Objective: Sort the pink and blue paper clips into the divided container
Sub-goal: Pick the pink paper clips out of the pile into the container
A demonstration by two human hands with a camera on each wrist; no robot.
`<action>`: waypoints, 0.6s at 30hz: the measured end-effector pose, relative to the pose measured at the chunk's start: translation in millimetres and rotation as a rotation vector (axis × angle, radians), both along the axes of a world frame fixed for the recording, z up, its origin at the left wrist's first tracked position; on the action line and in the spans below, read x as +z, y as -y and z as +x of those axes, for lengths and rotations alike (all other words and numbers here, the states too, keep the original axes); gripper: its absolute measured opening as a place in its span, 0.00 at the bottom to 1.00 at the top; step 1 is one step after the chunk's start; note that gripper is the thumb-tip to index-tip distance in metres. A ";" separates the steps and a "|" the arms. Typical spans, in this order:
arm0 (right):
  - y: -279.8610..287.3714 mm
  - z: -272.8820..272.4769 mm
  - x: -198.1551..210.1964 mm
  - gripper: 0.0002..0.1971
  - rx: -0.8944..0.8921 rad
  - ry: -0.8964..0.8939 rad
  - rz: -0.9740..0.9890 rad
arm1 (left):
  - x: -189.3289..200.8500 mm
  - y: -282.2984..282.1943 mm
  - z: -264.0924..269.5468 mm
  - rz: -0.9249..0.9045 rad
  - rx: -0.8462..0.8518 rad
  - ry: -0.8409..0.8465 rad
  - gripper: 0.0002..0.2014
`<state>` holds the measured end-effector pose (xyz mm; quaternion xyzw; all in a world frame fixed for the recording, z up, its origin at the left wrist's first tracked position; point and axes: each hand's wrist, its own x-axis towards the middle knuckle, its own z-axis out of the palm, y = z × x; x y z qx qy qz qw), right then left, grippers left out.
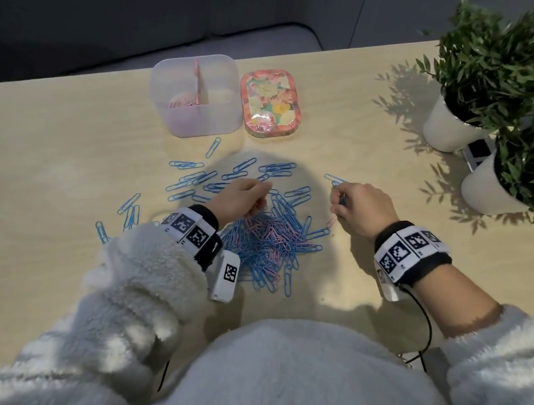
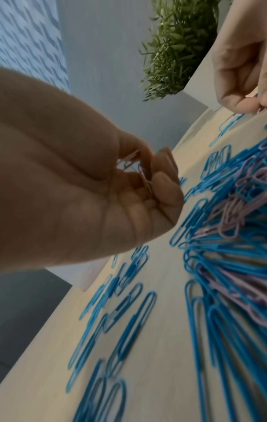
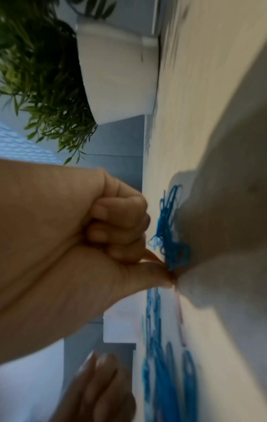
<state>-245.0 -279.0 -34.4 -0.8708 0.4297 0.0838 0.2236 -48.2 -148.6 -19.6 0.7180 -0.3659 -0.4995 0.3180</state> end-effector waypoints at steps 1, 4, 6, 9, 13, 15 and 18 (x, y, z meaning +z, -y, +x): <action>1.7 1.9 0.6 0.01 0.009 -0.012 0.019 | -1.8 -1.1 -0.1 0.006 -0.022 0.004 0.18; 5.8 3.3 0.0 0.05 0.019 0.049 0.090 | -9.3 -2.5 -1.3 0.018 -0.052 -0.010 0.13; 3.8 4.5 3.3 0.07 -0.141 0.312 0.283 | -11.3 -2.8 -1.5 0.016 -0.065 0.026 0.11; -2.9 -2.1 8.4 0.11 -0.530 0.751 0.745 | -11.9 -3.3 -0.7 -0.017 -0.189 0.247 0.11; -6.0 -14.6 -2.7 0.09 -0.567 0.639 0.763 | -14.9 -2.5 1.0 0.009 -0.374 0.554 0.06; -7.4 -18.1 -10.2 0.04 -0.399 0.483 0.558 | -17.4 -1.7 3.9 0.013 -0.362 0.545 0.06; -9.9 -18.9 -15.8 0.08 -0.096 0.300 0.284 | -16.3 0.8 10.3 -0.009 -0.267 0.499 0.03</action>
